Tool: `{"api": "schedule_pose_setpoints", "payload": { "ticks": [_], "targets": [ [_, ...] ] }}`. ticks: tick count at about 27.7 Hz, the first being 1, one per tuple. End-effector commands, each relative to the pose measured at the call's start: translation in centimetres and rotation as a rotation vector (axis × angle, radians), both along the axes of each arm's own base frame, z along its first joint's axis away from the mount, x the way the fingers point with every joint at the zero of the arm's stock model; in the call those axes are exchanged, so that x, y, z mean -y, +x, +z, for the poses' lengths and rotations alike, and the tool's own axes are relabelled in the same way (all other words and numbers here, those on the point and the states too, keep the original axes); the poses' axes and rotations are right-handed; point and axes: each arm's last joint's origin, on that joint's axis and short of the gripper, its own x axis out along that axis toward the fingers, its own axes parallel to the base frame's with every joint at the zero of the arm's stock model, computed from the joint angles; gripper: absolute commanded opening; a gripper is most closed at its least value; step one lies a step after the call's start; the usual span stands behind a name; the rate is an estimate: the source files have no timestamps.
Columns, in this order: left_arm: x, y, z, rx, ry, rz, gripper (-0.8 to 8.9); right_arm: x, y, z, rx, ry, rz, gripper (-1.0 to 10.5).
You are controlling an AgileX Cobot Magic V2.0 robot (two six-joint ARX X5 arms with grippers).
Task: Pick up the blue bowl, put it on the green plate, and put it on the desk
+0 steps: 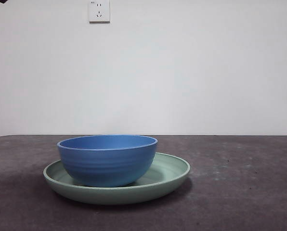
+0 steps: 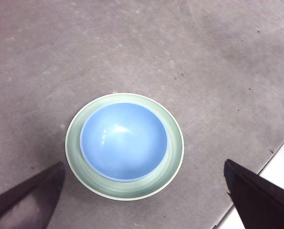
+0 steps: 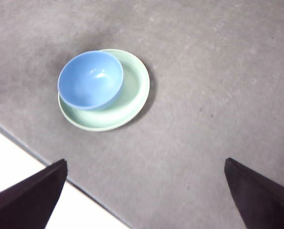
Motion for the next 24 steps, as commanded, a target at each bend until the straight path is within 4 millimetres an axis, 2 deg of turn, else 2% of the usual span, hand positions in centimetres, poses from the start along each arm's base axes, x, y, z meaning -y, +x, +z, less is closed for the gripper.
{"api": "schedule_pose_setpoints", "payload": {
  "ticks": [1,4,8,9,10,11,12,13,24],
  "targets": [
    [0.2,0.0,0.3,0.005,-0.010,-0.011,5.31,0.6,-0.9,0.5,0.024,0.009,0.010,6.0],
    [0.2,0.0,0.3,0.006,-0.011,-0.011,5.31,1.2,-1.8,0.5,0.042,0.021,0.010,6.0],
    [0.2,0.0,0.3,0.006,-0.011,-0.011,5.30,1.4,-2.1,0.6,0.051,0.026,0.010,6.0],
    [0.2,0.0,0.3,0.006,-0.011,-0.011,5.04,1.4,-2.1,0.6,0.052,0.025,0.011,6.0],
    [0.2,0.0,0.3,0.006,-0.010,-0.011,3.87,1.4,-2.1,0.6,0.054,0.023,0.014,5.3],
    [0.2,0.0,0.3,0.006,-0.010,-0.011,2.03,1.4,-2.1,0.6,0.054,0.021,0.016,3.4],
    [0.2,0.0,0.3,0.006,-0.010,-0.011,0.32,1.4,-2.1,0.6,0.055,0.022,0.015,1.0],
    [0.2,0.0,0.3,0.007,-0.011,-0.011,0.12,1.4,-2.1,0.6,0.055,0.022,0.015,0.1],
    [0.1,-0.1,0.3,-0.016,-0.036,0.009,0.10,1.3,-2.0,0.7,0.067,0.030,0.015,0.2]
  ]
}}
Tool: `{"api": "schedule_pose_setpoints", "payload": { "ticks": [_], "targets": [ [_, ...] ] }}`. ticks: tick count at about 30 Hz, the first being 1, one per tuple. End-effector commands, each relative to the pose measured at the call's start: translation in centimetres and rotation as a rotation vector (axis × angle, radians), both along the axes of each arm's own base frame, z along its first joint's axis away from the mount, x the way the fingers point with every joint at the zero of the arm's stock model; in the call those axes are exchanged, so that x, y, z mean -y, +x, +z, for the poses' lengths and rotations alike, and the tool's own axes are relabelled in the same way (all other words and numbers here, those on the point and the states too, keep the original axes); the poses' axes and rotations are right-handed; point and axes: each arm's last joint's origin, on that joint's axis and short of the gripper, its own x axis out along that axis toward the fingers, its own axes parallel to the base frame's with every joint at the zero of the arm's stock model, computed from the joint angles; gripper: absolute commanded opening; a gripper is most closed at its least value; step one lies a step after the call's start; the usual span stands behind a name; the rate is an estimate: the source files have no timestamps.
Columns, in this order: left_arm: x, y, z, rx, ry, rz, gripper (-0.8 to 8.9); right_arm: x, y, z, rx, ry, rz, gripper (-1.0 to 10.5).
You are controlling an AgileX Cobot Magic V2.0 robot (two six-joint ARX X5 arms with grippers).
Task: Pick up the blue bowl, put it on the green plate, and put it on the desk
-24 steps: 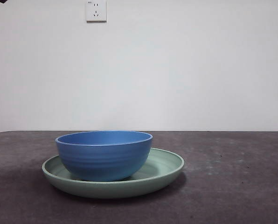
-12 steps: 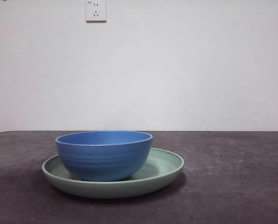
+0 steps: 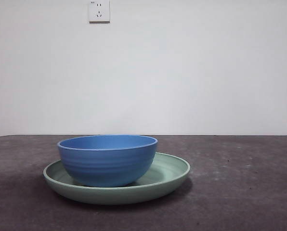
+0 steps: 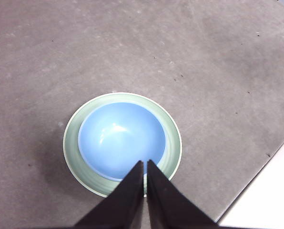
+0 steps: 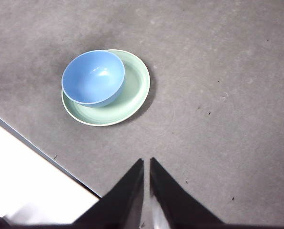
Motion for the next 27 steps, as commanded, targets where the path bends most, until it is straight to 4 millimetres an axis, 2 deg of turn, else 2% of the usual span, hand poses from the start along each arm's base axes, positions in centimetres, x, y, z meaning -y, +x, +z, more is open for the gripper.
{"api": "schedule_pose_setpoints", "payload": {
  "ticks": [1,9,11,13,16,20,23,27],
  "targets": [
    [0.1,0.0,0.3,0.004,-0.017,-0.007,0.10,0.0,0.0,0.6,0.033,0.014,0.011,0.2],
    [-0.2,-0.1,0.4,0.011,-0.023,0.009,0.10,0.0,0.0,0.6,0.033,0.014,0.011,0.2],
    [-1.0,-0.1,0.2,0.027,-0.036,0.063,0.10,0.0,0.0,0.6,0.033,0.014,0.011,0.2],
    [-2.4,0.4,-0.9,0.077,-0.070,0.182,0.10,0.0,0.0,0.6,0.033,0.014,0.011,0.2],
    [-5.0,0.6,-4.0,0.216,-0.137,0.400,0.10,0.0,0.0,0.6,0.033,0.014,0.011,0.2],
    [-7.4,-0.2,-9.8,0.311,-0.148,0.615,0.10,0.0,0.0,0.6,0.033,0.014,0.011,0.2],
    [-7.9,-0.4,-13.2,0.278,-0.124,0.676,0.10,0.0,0.0,0.6,0.033,0.014,0.011,0.2],
    [-8.3,-0.6,-16.4,0.216,-0.094,0.715,0.10,0.0,0.0,0.6,0.033,0.014,0.011,0.2]
  ]
}}
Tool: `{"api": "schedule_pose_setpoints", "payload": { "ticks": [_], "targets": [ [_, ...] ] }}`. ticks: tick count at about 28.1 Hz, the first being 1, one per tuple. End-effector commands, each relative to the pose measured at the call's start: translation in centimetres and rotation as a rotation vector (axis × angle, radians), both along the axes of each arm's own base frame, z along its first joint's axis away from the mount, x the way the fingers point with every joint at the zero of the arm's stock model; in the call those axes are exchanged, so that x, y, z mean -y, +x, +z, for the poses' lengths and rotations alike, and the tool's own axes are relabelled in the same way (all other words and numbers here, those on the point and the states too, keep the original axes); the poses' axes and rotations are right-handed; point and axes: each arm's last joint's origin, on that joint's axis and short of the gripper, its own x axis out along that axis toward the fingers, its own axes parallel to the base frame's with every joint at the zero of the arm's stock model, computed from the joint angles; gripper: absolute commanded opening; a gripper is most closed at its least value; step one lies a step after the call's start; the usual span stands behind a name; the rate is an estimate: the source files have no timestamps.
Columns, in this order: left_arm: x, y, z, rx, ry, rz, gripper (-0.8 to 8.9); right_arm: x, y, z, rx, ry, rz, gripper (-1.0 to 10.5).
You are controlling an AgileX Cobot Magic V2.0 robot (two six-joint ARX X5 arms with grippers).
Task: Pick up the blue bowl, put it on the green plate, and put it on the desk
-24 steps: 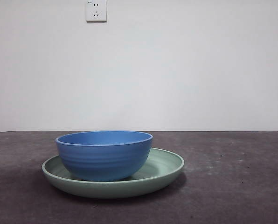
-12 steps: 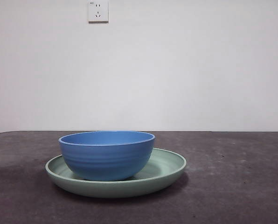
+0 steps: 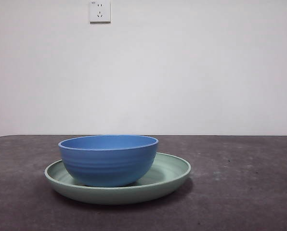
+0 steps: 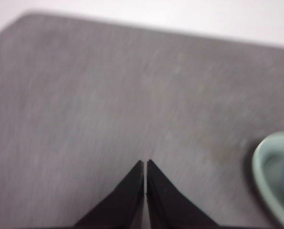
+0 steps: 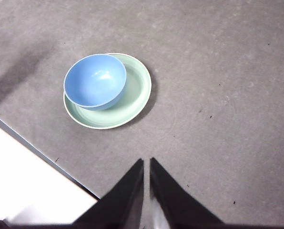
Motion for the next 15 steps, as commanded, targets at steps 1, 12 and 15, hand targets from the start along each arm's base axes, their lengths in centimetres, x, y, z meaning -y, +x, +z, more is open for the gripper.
{"api": "schedule_pose_setpoints", "payload": {
  "ticks": [1,12,15],
  "targets": [
    [-0.1,-0.2,-1.4,-0.023,-0.004,0.015,0.10,0.0,-0.1,0.6,0.026,0.009,0.011,0.2],
    [-0.2,-0.3,-2.4,-0.006,-0.001,0.030,0.28,0.0,-0.1,0.6,0.026,0.009,0.011,0.2],
    [-0.2,0.0,-3.1,0.010,-0.001,0.030,0.28,0.0,-0.1,0.6,0.026,0.009,0.011,0.2]
  ]
}}
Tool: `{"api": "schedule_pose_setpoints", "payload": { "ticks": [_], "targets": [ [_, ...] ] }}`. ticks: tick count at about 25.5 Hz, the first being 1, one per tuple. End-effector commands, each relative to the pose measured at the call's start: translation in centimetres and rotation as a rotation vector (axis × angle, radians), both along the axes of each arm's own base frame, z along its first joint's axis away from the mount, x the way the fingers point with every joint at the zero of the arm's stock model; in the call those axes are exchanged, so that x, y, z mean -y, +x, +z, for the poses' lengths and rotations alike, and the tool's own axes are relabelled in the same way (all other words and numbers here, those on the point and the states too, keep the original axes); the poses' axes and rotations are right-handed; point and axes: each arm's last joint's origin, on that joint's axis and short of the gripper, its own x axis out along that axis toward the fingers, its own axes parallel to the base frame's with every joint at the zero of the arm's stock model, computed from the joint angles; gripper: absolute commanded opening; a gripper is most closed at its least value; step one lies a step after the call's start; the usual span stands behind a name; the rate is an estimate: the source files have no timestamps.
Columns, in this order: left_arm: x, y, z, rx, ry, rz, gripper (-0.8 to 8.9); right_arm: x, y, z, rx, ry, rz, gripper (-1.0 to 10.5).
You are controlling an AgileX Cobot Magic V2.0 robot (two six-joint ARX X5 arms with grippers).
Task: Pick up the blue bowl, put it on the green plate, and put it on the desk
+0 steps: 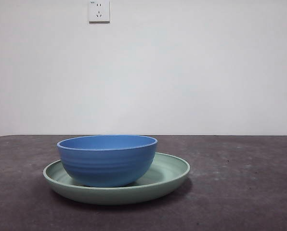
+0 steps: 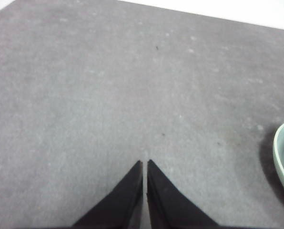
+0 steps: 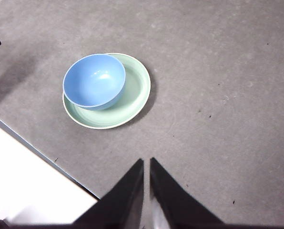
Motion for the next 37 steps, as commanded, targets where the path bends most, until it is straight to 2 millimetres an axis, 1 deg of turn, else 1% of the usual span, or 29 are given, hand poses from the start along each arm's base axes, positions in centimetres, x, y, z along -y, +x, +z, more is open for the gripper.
{"api": "schedule_pose_setpoints", "payload": {
  "ticks": [1,5,7,37],
  "targets": [
    [-0.03,0.42,-0.62,0.041,-0.002,0.005,0.29,0.02,-0.09,0.56,0.026,0.009,0.011,0.2],
    [-0.03,0.76,-0.40,0.123,-0.002,0.005,0.28,0.02,-0.08,0.57,0.026,0.010,0.010,0.2],
    [-0.03,0.96,-0.86,0.141,-0.001,0.005,0.28,0.02,-0.08,0.57,0.026,0.010,0.011,0.2],
    [-0.03,0.94,-0.94,0.130,-0.002,0.005,0.28,0.02,-0.09,0.56,0.026,0.009,0.011,0.2]
  ]
}}
